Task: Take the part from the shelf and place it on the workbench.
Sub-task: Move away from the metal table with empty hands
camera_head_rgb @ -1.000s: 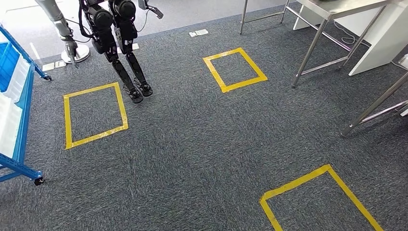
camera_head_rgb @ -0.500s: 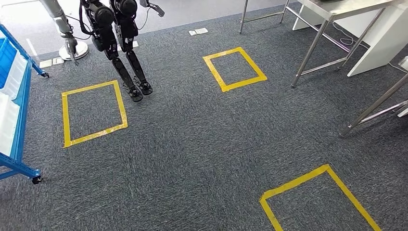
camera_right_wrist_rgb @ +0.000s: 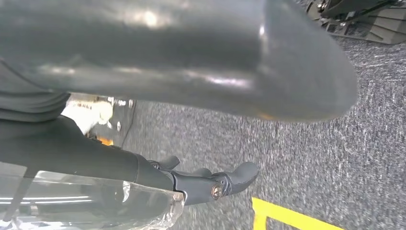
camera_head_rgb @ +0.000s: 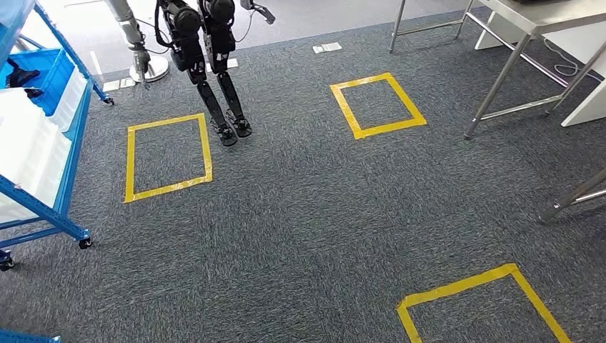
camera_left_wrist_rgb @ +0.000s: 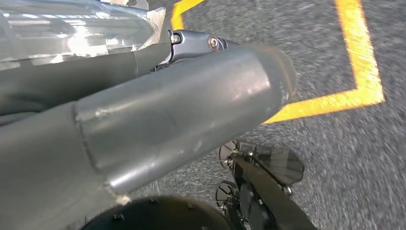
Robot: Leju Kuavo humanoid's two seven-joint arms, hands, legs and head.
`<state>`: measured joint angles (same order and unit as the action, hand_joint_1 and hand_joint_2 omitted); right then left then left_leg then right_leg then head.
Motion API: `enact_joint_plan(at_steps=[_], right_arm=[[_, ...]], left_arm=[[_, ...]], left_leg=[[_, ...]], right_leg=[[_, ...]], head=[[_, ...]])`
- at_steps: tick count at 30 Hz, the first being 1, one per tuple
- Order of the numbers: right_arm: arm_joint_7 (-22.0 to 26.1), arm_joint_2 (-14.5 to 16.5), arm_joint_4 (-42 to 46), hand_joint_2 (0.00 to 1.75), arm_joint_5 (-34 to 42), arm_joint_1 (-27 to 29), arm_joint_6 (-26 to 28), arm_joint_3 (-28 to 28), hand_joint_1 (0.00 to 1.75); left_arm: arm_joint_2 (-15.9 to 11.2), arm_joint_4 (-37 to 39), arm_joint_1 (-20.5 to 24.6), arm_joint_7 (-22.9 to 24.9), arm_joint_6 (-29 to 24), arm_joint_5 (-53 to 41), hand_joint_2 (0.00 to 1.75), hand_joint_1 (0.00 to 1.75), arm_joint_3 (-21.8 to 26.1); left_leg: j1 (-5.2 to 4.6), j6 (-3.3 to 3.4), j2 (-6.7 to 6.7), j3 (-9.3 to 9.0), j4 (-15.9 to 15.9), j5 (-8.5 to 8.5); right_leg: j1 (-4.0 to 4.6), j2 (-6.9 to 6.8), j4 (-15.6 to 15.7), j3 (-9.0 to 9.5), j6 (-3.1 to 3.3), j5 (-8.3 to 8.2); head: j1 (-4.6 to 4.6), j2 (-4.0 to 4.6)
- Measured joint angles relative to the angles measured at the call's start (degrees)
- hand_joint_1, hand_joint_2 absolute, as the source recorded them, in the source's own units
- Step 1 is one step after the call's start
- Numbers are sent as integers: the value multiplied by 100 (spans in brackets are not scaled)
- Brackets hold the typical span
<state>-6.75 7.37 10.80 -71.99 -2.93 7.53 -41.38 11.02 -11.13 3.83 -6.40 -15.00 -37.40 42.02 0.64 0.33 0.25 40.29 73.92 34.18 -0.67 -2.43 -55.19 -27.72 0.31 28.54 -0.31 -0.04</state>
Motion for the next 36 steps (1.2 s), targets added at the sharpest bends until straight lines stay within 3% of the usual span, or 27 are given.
enact_joint_plan(at_steps=[1, 2, 4, 6, 8, 10, 11, 13, 15, 16, 17, 19, 21, 24, 26, 28, 30, 31, 32, 33, 35, 36], right_arm=[[2, -1, 0, 0, -15, -2, -6, 0, 0], [4, -1, 0, 0, -26, -8, -13, 0, 0], [11, 2, 0, 0, -36, -21, -23, 0, 0], [14, 2, 0, 0, -38, -29, -30, 0, 0], [15, -1, 1, 0, -43, -37, -34, 0, 0], [16, -2, 1, 0, -52, -42, -40, 0, 0], [17, -1, 1, 0, -56, -40, -44, 0, 0], [19, 1, 0, 0, -61, -24, -55, 1, 0], [19, 0, 0, 0, -63, -9, -63, 1, 0], [18, -2, 0, 0, -64, -5, -63, 1, 0], [18, -5, 0, 0, -64, -2, -63, 0, 0], [17, -13, -1, 0, -66, -5, -71, 0, 0], [17, -17, -2, 0, -68, -13, -85, 1, 0], [17, -22, -2, 0, -77, -46, -117, 2, 0], [17, -26, -2, 0, -98, -49, -166, 2, 0], [15, -27, -2, 0, -133, -33, -214, 4, 0], [8, -34, -2, 0, -176, -11, -271, 13, 0], [2, -38, -2, 0, -206, -5, -303, 20, 0], [-5, -42, -2, 0, -241, -5, -334, 31, 0], [-17, -43, -2, 0, -286, -7, -361, 48, 0], [-38, -44, -2, 0, -385, -10, -413, 102, 0], [-49, -48, -1, 0, -444, -11, -445, 138, 0]], left_arm=[[-1, 0, -5, 1, -1, 11, 0, 0, 9], [-1, 0, -8, 1, -1, 21, 0, 0, 20], [-3, 0, 1, 2, -2, 24, 0, 0, 40], [-2, -1, 17, 2, -2, 24, 0, 0, 55], [-2, -1, 19, 2, -4, 27, 0, 0, 70], [2, 0, 15, 2, -8, 33, 0, 0, 83], [4, -1, 17, 3, -10, 37, 0, 0, 87], [7, -1, 25, 3, -13, 40, 0, 0, 92], [7, -1, 24, 2, -13, 41, 0, 0, 98], [7, 0, 19, 2, -13, 42, 0, 0, 102], [8, 0, 15, 2, -13, 43, 0, 0, 107], [12, 0, 13, 2, -12, 45, 0, 0, 115], [13, -1, 14, 3, -10, 60, 0, 0, 125], [9, 0, -7, -21, -9, 98, 0, 0, 144], [10, 0, -12, -74, -23, 146, 0, 0, 170], [16, 0, 2, -139, -42, 195, 0, 0, 211], [27, 0, 8, -187, -57, 251, 0, 0, 251], [33, 0, 6, -207, -69, 285, 0, 0, 273], [39, 0, 3, -228, -98, 326, 0, 0, 299], [46, -1, 3, -261, -152, 362, 0, 0, 333], [74, -3, 21, -401, -362, 446, 0, 0, 399], [96, -4, 37, -516, -489, 501, 0, 0, 438]], left_leg=[[-1, 12, -15, -34, -76, -101], [-3, 33, -48, -186, -379, -287], [-36, 95, -286, -625, -1224, -648], [-85, 139, -458, -839, -1667, -765], [-113, 167, -360, -827, -1704, -758], [-98, 225, -234, -841, -1750, -794], [-82, 257, -168, -846, -1773, -818], [-71, 294, -29, -833, -1780, -842], [-74, 300, 133, -826, -1775, -847], [-74, 299, 217, -831, -1771, -847], [-72, 295, 300, -841, -1766, -846], [-71, 269, 454, -854, -1744, -838], [-85, 213, 568, -837, -1711, -824], [-77, 142, 647, -783, -1679, -820], [-64, 96, 445, -659, -1429, -649], [-55, 47, 145, -346, -768, -274], [-31, 15, 32, -21, -106, -19], [-21, 10, 7, 32, -4, -29], [-14, 15, -18, -35, -134, -141], [-11, 29, -74, -217, -474, -323], [-36, 73, -327, -651, -1267, -620], [-58, 97, -417, -780, -1513, -684]], right_leg=[[11, -62, 0, 8, 8, 9], [19, -116, 0, 21, 17, 19], [57, -213, -5, 56, 13, 51], [102, -296, -12, 72, -23, 87], [123, -396, -5, 86, -68, 113], [106, -272, -135, 43, -110, 212], [92, -125, -363, -56, -116, 338], [60, 152, -1149, -430, -95, 688], [47, 209, -1777, -764, -126, 867], [40, 219, -1784, -789, -174, 810], [28, 234, -1537, -695, -232, 655], [-10, 366, -707, -349, -323, 269], [-15, 478, -200, -166, -285, 58], [-7, 395, -149, -132, -139, 10], [-28, 289, -139, -120, -55, -15], [-9, 166, -134, -126, 6, -15], [18, 21, -135, -133, 31, -3], [26, -49, -135, -136, 37, 2], [31, -113, -135, -136, 42, 7], [33, -175, -135, -133, 44, 15], [61, -280, -137, -111, 30, 38], [79, -328, -138, -94, 11, 52]], head=[[0, 0], [1, 0], [1, 0], [-7, 0], [-15, -1], [-19, -1], [-23, -1], [-33, 0], [-33, 0], [-34, 0], [-32, 0], [-34, 0], [-37, 0], [-26, 0], [-6, 0], [18, 0], [25, 0], [26, 0], [27, 0], [27, 0], [26, 0], [20, 0]])
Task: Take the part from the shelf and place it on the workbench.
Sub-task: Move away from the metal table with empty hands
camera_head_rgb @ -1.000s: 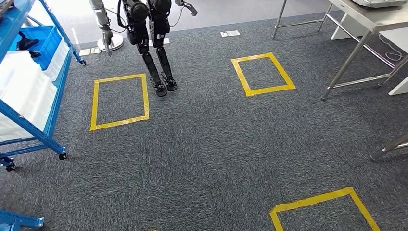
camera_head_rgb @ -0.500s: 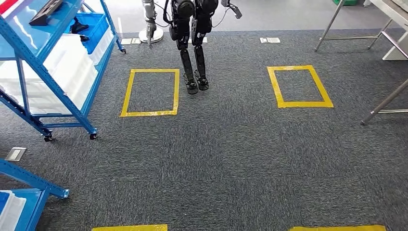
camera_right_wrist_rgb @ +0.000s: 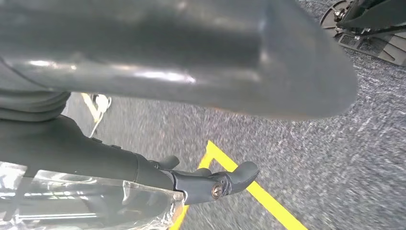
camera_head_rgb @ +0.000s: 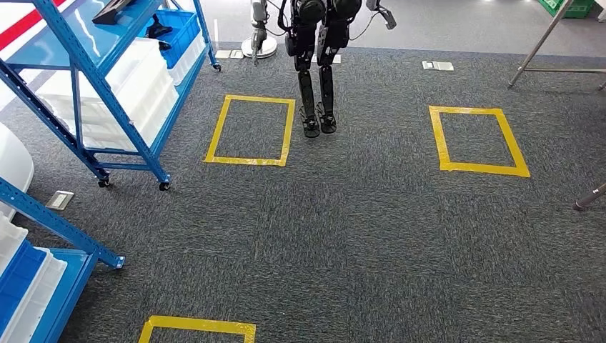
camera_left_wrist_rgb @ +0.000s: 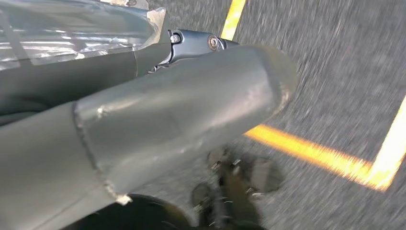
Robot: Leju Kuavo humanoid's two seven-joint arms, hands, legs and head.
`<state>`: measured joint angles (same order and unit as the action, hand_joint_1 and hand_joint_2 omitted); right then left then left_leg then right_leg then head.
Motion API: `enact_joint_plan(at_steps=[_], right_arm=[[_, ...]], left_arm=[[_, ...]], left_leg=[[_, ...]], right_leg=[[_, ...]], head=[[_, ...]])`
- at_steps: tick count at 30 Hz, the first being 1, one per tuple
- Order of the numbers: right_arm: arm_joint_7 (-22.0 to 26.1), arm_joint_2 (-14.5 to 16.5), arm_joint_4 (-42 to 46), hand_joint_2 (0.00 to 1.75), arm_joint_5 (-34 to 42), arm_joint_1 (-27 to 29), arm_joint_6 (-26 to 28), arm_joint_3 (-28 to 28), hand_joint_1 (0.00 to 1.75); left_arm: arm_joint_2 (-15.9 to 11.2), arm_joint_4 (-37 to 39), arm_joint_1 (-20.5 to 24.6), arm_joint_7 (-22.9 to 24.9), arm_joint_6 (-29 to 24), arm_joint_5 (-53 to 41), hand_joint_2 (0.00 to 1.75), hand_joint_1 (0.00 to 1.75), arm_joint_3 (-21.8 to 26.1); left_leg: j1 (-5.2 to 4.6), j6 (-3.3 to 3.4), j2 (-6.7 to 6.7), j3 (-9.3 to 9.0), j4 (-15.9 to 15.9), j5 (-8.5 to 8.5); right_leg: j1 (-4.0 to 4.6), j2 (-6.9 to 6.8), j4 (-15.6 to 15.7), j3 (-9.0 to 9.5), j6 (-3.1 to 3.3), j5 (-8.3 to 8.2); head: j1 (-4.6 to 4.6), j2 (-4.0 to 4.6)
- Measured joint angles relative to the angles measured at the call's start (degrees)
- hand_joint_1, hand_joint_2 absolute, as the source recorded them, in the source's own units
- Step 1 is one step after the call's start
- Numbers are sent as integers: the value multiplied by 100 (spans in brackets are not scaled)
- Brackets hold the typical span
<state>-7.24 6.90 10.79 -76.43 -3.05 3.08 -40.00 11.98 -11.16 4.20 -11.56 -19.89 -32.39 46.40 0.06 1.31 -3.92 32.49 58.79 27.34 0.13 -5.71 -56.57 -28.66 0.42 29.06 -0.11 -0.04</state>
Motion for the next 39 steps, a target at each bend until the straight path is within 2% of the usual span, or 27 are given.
enact_joint_plan(at_steps=[1, 3, 4, 6, 8, 9, 10, 11, 12, 13, 14, 16, 18, 19, 21, 23, 24, 25, 26, 27, 29, 31, 32, 34, 36, 38, 39], right_arm=[[-12, -4, 1, 0, -66, -3, -38, 40, 0], [-58, -14, 2, 0, -206, -23, -130, 132, 0], [-87, -17, 2, 0, -268, -34, -164, 180, 0], [-130, -20, 2, 0, -353, -40, -212, 267, 0], [-163, -22, 1, 0, -417, -23, -244, 337, 0], [-188, -22, 1, 0, -448, -15, -253, 369, 0], [-222, -24, 1, 0, -479, -7, -254, 402, 0], [-255, -27, 1, 0, -504, -4, -253, 433, 0], [-284, -31, 1, 0, -526, -6, -250, 463, 0], [-304, -34, 1, 0, -541, -8, -248, 488, 0], [-316, -37, 1, 0, -547, -11, -247, 506, 0], [-326, -35, 1, 0, -550, -27, -246, 542, 0], [-334, -33, 1, 0, -550, -47, -246, 576, 0], [-339, -33, 1, 0, -551, -53, -246, 589, 0], [-355, -29, 1, 0, -560, -47, -248, 602, 0], [-398, -28, 1, 0, -593, -29, -276, 608, 0], [-432, -31, 1, 0, -617, -20, -298, 611, 0], [-472, -34, 1, 0, -641, -15, -320, 618, 0], [-517, -33, 1, 0, -667, -17, -330, 631, 0], [-567, -27, 1, 0, -688, -20, -329, 648, 0], [-654, -4, 1, 0, -724, -24, -309, 688, 0], [-708, 16, 1, 0, -738, -23, -285, 711, 0], [-725, 21, 1, 0, -738, -25, -274, 714, 0], [-741, 27, 2, 0, -732, -41, -254, 716, 0], [-733, 27, 3, 0, -724, -44, -246, 718, 0], [-721, 23, 3, 0, -722, -25, -244, 719, 0], [-719, 20, 2, 0, -724, -12, -246, 719, 0]], left_arm=[[24, -1, 15, -127, -90, 75, 0, 0, 47], [60, -1, 31, -315, -44, 231, 0, 0, 161], [74, -1, 31, -361, 64, 293, 0, 0, 217], [105, -1, 45, -401, 244, 353, 0, 0, 295], [137, -1, 62, -434, 300, 369, 0, 0, 352], [150, -1, 65, -445, 312, 377, 0, 0, 376], [165, -1, 65, -450, 315, 392, 0, 0, 401], [178, 0, 64, -449, 318, 407, 0, 0, 424], [193, 1, 64, -447, 321, 420, 0, 0, 447], [208, 1, 64, -446, 323, 428, 0, 0, 470], [219, 2, 69, -444, 327, 430, 0, 0, 487], [232, 2, 73, -442, 334, 435, 0, 0, 514], [236, 2, 67, -442, 334, 439, 0, 0, 534], [237, 2, 62, -442, 334, 439, 0, 0, 542], [241, 2, 63, -439, 335, 440, 0, 0, 551], [245, 2, 70, -430, 351, 440, 0, 0, 551], [246, 2, 72, -426, 368, 439, 0, 0, 551], [247, 2, 70, -424, 392, 436, 0, 0, 551], [247, 2, 67, -428, 426, 433, 0, 0, 551], [247, 2, 66, -436, 471, 426, 0, 0, 551], [247, 2, 74, -451, 571, 396, 0, 0, 549], [247, 2, 96, -438, 645, 365, 0, 0, 544], [246, 2, 105, -420, 669, 356, 0, 0, 542], [244, 2, 107, -377, 714, 336, 0, 0, 540], [240, 3, 111, -350, 772, 314, 0, 0, 537], [237, 4, 128, -330, 818, 301, 0, 0, 533], [234, 4, 135, -319, 828, 299, 0, 0, 532]], left_leg=[[-25, 21, -38, -43, -98, -9], [-43, 70, 97, -34, -134, -36], [-37, 99, 161, -46, -167, -63], [-3, 159, 297, -65, -231, -121], [5, 193, 445, -42, -238, -148], [5, 203, 531, -34, -236, -157], [4, 204, 621, -32, -233, -161], [5, 200, 711, -36, -228, -164], [7, 192, 799, -44, -223, -166], [8, 178, 879, -46, -215, -166], [-4, 153, 954, -40, -193, -160], [-27, 99, 1066, -5, -162, -143], [-17, 51, 1158, 36, -152, -148], [-6, 30, 1127, 64, -118, -129], [5, -18, 859, 229, 210, 83], [11, -62, 538, 588, 959, 485], [25, -79, 473, 765, 1319, 624], [39, -90, 436, 878, 1541, 675], [50, -97, 409, 872, 1526, 606], [59, -96, 365, 744, 1276, 448], [46, -78, 104, 309, 466, 106], [10, -39, -87, 50, -17, -20], [-14, -20, -76, 30, -71, -11], [-21, 47, 83, 21, -110, -35], [1, 126, 232, -11, -169, -85], [12, 170, 388, -18, -183, -111], [10, 177, 477, -15, -181, -113]], right_leg=[[14, -48, 1, 15, -21, 9], [29, -158, 8, 38, -73, 25], [22, -126, -29, 31, -98, 57], [7, 136, -404, -126, -107, 274], [-25, 437, -1192, -497, -76, 618], [-32, 497, -1537, -674, -83, 725], [-41, 529, -1705, -771, -114, 741], [-51, 549, -1625, -753, -166, 648], [-68, 583, -1318, -627, -227, 474], [-97, 693, -879, -438, -285, 271], [-112, 812, -483, -281, -309, 105], [-119, 958, -71, -132, -270, -49], [-113, 856, -50, -115, -177, -69], [-119, 797, -45, -102, -140, -82], [-136, 658, -34, -97, -59, -105], [-108, 503, -33, -103, -4, -96], [-96, 420, -33, -106, 7, -88], [-89, 337, -34, -108, 17, -80], [-87, 260, -34, -107, 24, -73], [-86, 191, -35, -100, 24, -64], [-65, 68, -39, -71, -2, -33], [-24, -42, -41, -38, -61, 9], [-6, -102, -37, -22, -92, 27], [-8, -170, -39, 11, -152, 59], [-30, 101, -286, -71, -175, 216], [-64, 452, -957, -383, -140, 533], [-75, 513, -1329, -572, -133, 672]], head=[[-4, 0], [-10, 0], [-12, 0], [-32, -1], [-60, -1], [-66, 0], [-67, 0], [-68, 0], [-67, 0], [-69, 0], [-73, 0], [-70, 0], [-55, 0], [-51, 0], [-16, 0], [23, 0], [27, 0], [27, 0], [27, 0], [28, 0], [30, 0], [17, 0], [6, 0], [-1, 0], [-16, 0], [-45, 0], [-53, 0]])
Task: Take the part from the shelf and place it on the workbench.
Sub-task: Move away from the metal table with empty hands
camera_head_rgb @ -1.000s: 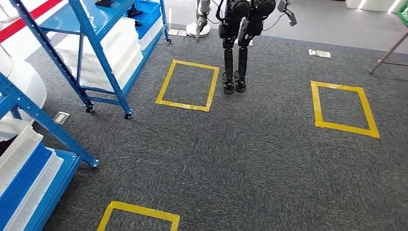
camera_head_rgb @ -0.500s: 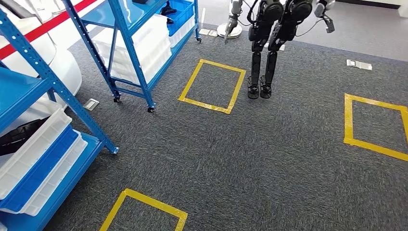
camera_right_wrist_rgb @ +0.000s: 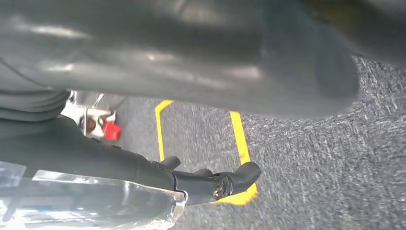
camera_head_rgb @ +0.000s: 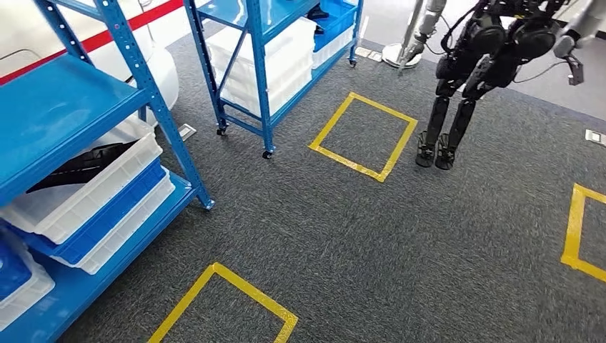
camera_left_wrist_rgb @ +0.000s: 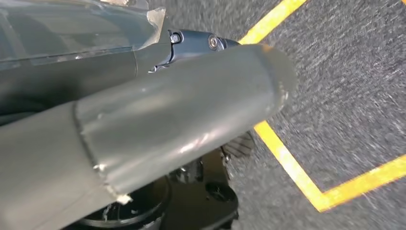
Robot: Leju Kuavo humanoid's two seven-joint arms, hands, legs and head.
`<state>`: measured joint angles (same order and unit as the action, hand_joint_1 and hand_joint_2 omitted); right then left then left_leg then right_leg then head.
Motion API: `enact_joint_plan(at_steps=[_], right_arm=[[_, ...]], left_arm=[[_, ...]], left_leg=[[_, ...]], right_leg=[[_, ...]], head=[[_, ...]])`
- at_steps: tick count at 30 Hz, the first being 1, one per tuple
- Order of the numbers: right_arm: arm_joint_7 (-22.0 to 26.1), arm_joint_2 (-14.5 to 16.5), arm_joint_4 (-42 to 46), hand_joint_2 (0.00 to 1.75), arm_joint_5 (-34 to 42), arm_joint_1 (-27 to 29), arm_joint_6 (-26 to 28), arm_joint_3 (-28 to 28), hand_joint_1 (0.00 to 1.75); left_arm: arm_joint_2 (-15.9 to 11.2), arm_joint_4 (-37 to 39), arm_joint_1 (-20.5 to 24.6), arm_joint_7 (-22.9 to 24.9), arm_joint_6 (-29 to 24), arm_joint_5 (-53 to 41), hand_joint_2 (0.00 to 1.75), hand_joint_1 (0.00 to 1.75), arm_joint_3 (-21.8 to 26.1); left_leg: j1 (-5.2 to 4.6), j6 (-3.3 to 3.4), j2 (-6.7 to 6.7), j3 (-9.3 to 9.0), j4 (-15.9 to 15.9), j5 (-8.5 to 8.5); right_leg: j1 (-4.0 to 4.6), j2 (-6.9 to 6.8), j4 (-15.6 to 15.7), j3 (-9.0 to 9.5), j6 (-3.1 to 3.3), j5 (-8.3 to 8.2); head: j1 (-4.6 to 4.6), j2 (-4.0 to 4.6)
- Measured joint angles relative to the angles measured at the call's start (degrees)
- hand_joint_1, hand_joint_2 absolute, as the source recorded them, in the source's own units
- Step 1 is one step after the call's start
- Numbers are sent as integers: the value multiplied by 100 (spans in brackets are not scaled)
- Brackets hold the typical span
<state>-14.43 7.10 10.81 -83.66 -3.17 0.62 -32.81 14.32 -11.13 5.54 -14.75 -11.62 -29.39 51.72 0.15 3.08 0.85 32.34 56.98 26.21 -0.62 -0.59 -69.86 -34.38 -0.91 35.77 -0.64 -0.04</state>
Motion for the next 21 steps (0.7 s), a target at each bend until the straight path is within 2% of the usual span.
enact_joint_plan(at_steps=[1, 2, 3, 4, 5, 6, 7, 8, 10, 11, 12, 13, 14, 15, 16, 17, 18, 19, 21], right_arm=[[0, -6, -1, 0, -7, 11, -4, 1, 0], [0, -14, -1, 0, -16, 18, -10, 2, 0], [0, -22, -1, 0, -25, 20, -16, 7, 0], [0, -31, -1, 0, -33, 17, -20, 13, 0], [0, -38, -2, 0, -39, 12, -24, 20, 0], [1, -43, -2, 0, -45, 7, -29, 25, 0], [4, -44, -3, 0, -51, 2, -34, 28, 0], [7, -45, -4, 0, -57, 1, -43, 30, 0], [9, -51, -4, 0, -63, -2, -59, 31, 0], [7, -54, -4, 0, -65, -2, -72, 31, 0], [4, -54, -3, 0, -64, -4, -84, 31, 0], [3, -51, -3, 0, -62, -4, -94, 31, 0], [2, -48, -4, 0, -57, -1, -102, 31, 0], [2, -45, -4, 0, -50, 5, -105, 31, 0], [2, -45, -4, 0, -44, 13, -107, 30, 0], [1, -47, -4, 0, -39, 20, -108, 30, 0], [-1, -49, -4, 0, -35, 21, -108, 29, 0], [-2, -49, -3, 0, -34, 15, -108, 28, 0], [-2, -38, -3, 0, -34, 2, -108, 28, 0]], left_arm=[[-1, 0, 2, 16, 3, -1, 0, 0, -1], [-2, 0, -1, 35, -3, 0, 0, 0, -1], [-2, 1, -4, 55, -13, 1, 0, 0, -1], [0, 1, -6, 70, -23, 1, 0, 0, -1], [0, 2, -8, 80, -32, 2, 0, 0, -1], [-1, 2, -7, 85, -40, 2, 0, 0, -1], [-2, 2, -6, 87, -50, 2, 0, 0, -1], [-4, 2, -6, 89, -60, 2, 0, 0, -1], [-8, 3, -10, 91, -87, 2, 0, 0, -1], [-13, 3, -17, 91, -99, 0, 0, 0, -1], [-16, 4, -24, 91, -110, -2, 0, 0, -1], [-20, 6, -29, 91, -119, -7, 0, 0, -1], [-20, 7, -33, 91, -128, -16, 0, 0, -2], [-19, 8, -33, 91, -137, -26, 0, 0, -2], [-18, 9, -35, 91, -145, -35, 0, 0, -3], [-18, 9, -38, 90, -154, -42, 0, 0, -3], [-19, 9, -42, 90, -160, -44, 0, 0, -3], [-19, 9, -46, 91, -166, -44, 0, 0, -3], [-20, 9, -40, 92, -180, -44, 0, 0, -3]], left_leg=[[-1, 1, 94, -1, 2, 1], [0, 0, 190, -4, 5, 1], [2, -4, 284, -12, 9, 3], [7, -13, 373, -19, 19, 8], [10, -31, 452, -21, 34, 16], [4, -59, 522, -13, 55, 30], [-3, -91, 571, -2, 70, 40], [-9, -121, 610, 12, 75, 45], [5, -167, 690, 36, 68, 37], [16, -185, 661, 59, 100, 62], [19, -206, 548, 113, 216, 141], [18, -227, 384, 224, 457, 288], [11, -247, 191, 390, 805, 481], [7, -262, 54, 592, 1215, 675], [9, -269, -13, 771, 1565, 804], [9, -267, -48, 871, 1744, 828], [8, -255, -74, 863, 1711, 745], [4, -233, -122, 735, 1450, 569], [-40, -161, -388, 320, 654, 217]], right_leg=[[-6, 23, -256, -142, -15, 69], [-11, 35, -302, -188, -56, 36], [-21, 49, -113, -124, -112, -95], [-42, 96, 264, 32, -173, -289], [-66, 198, 653, 194, -216, -468], [-76, 291, 970, 316, -224, -602], [-78, 368, 1145, 376, -203, -673], [-65, 400, 1188, 394, -165, -687], [-56, 311, 1204, 420, -76, -702], [-62, 255, 1213, 442, -44, -710], [-71, 195, 1222, 446, 1, -719], [-76, 129, 1232, 448, 38, -725], [-59, 62, 1232, 451, 65, -720], [-45, -15, 1230, 450, 94, -712], [-30, -100, 1229, 452, 109, -700], [-18, -184, 1229, 456, 124, -689], [-7, -266, 1228, 465, 137, -678], [1, -341, 1229, 480, 145, -665], [39, -470, 1225, 519, 133, -627]], head=[[-2, 0], [-4, 0], [-3, 0], [-3, 0], [-6, 0], [-10, 0], [-13, 0], [-11, 0], [-1, 0], [2, 0], [15, 0], [31, 0], [49, 0], [67, 0], [71, 0], [71, 0], [72, 0], [72, 0], [73, 0]])
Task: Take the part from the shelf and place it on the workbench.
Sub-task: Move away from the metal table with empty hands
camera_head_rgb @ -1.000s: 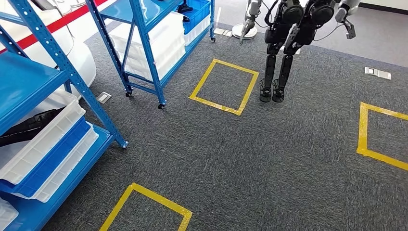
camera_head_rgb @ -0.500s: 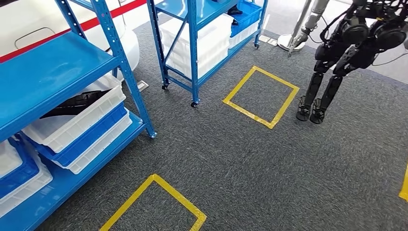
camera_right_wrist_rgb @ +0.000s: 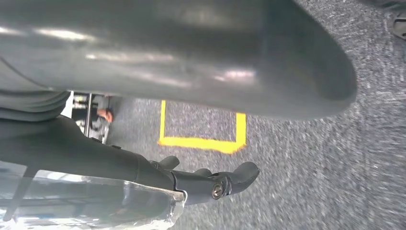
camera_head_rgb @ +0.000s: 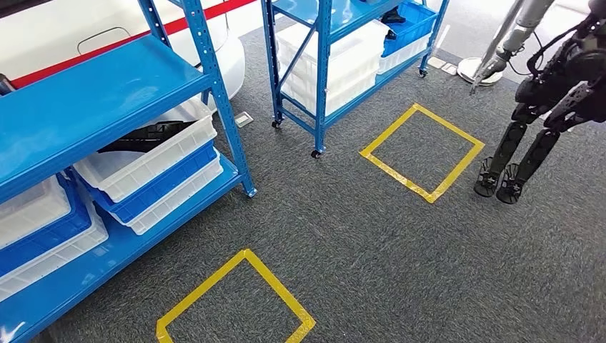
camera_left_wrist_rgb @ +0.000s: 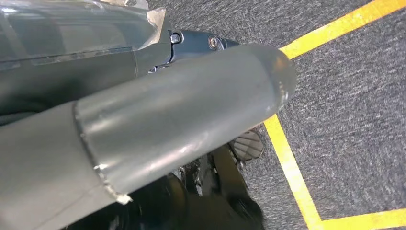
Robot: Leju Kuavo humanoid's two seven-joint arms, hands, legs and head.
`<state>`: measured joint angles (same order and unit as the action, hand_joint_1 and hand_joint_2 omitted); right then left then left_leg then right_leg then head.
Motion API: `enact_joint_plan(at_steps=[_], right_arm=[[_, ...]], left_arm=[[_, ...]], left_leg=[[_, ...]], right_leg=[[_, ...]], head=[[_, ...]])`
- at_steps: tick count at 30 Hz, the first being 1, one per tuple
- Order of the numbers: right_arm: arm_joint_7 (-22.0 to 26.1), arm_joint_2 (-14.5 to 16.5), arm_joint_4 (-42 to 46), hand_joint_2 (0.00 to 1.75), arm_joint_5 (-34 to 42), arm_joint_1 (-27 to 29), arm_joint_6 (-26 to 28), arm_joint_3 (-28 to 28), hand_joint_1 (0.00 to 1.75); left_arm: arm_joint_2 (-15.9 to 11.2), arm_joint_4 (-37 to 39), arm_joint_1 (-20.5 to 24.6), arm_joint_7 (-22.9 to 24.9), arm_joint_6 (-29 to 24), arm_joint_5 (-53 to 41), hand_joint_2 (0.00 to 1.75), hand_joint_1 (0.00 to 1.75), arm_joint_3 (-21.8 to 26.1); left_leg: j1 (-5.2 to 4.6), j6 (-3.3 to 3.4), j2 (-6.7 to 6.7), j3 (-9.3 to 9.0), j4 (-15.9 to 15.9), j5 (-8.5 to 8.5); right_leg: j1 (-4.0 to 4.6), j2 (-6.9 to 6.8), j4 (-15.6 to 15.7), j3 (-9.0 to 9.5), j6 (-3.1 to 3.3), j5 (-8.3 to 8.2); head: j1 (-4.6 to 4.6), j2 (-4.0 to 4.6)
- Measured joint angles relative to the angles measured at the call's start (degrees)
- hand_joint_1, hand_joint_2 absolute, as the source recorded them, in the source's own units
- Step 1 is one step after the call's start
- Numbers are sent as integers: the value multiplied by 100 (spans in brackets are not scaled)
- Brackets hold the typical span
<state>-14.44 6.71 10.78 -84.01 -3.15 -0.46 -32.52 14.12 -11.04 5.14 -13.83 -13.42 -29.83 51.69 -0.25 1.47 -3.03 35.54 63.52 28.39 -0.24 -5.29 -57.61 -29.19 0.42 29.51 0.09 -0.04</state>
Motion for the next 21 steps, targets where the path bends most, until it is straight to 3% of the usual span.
enact_joint_plan(at_steps=[2, 4, 5, 7, 9, 11, 12, 14, 15, 16, 18, 20, 21], right_arm=[[1, 10, 0, 0, -2, -8, -1, 0, 0], [1, 13, 1, 0, -9, -26, -3, 1, 0], [1, 12, 2, 0, -15, -38, -4, 1, 0], [3, 12, 4, 0, -31, -39, -5, 2, 0], [5, 12, 3, 0, -46, -17, -9, 2, 0], [7, 10, 2, 0, -63, -2, -13, 2, 0], [7, 8, 2, 0, -71, 0, -13, 3, 0], [8, 2, 2, 0, -83, -1, -14, 4, 0], [8, 0, 1, 0, -86, 2, -15, 4, 0], [9, 0, -1, 0, -87, 6, -19, 5, 0], [12, 1, -4, 0, -89, -2, -31, 7, 0], [14, 1, -4, 0, -91, -19, -38, 9, 0], [16, 1, -4, 0, -93, -17, -38, 11, 0]], left_arm=[[5, 0, 21, 4, -26, 0, 0, 0, -1], [14, 0, 24, 11, -48, 1, 0, 0, -1], [20, 0, 14, 15, -52, 2, 0, 0, -1], [29, 0, 11, 17, -62, 9, 0, 0, 0], [37, 0, 26, 19, -75, 26, 0, 0, 0], [46, 0, 25, 19, -86, 45, 0, 0, 1], [50, 0, 18, 19, -93, 53, 0, 0, 3], [58, 0, 6, 19, -102, 71, 0, 0, 6], [61, 0, 6, 18, -107, 79, 0, 0, 7], [62, 0, 10, 17, -112, 86, 0, 0, 7], [63, 0, 5, 13, -125, 95, 0, 0, 9], [60, 1, -12, 4, -143, 100, 0, 0, 16], [60, 1, -16, -2, -151, 101, 0, 0, 19]], left_leg=[[-52, 53, -179, -227, -452, -120], [-65, 77, -59, -228, -508, -121], [-49, 97, 16, -242, -540, -142], [-2, 146, 166, -276, -608, -192], [23, 175, 321, -275, -625, -220], [28, 181, 506, -271, -621, -227], [33, 178, 599, -276, -618, -228], [51, 153, 780, -289, -599, -224], [52, 123, 864, -281, -571, -215], [47, 86, 941, -265, -540, -201], [36, 13, 1068, -220, -508, -188], [57, -39, 1112, -185, -501, -194], [60, -62, 995, -150, -438, -155]], right_leg=[[47, -123, 1, 28, -39, 39], [77, -260, 18, 67, -81, 64], [78, -238, -1, 77, -107, 91], [67, 45, -296, -29, -127, 268], [27, 387, -1040, -385, -98, 601], [-1, 486, -1683, -724, -121, 794], [-17, 501, -1709, -763, -169, 746], [-77, 596, -1103, -535, -308, 398], [-115, 752, -677, -373, -368, 212], [-139, 876, -349, -252, -382, 73], [-134, 1004, -93, -159, -321, -19], [-130, 865, -88, -123, -225, -43], [-138, 792, -83, -107, -176, -56]], head=[[-8, -1], [-13, -1], [-13, 0], [-25, 0], [-48, 0], [-58, 0], [-58, 0], [-58, 0], [-67, 0], [-73, 0], [-69, 0], [-50, -1], [-42, -1]])
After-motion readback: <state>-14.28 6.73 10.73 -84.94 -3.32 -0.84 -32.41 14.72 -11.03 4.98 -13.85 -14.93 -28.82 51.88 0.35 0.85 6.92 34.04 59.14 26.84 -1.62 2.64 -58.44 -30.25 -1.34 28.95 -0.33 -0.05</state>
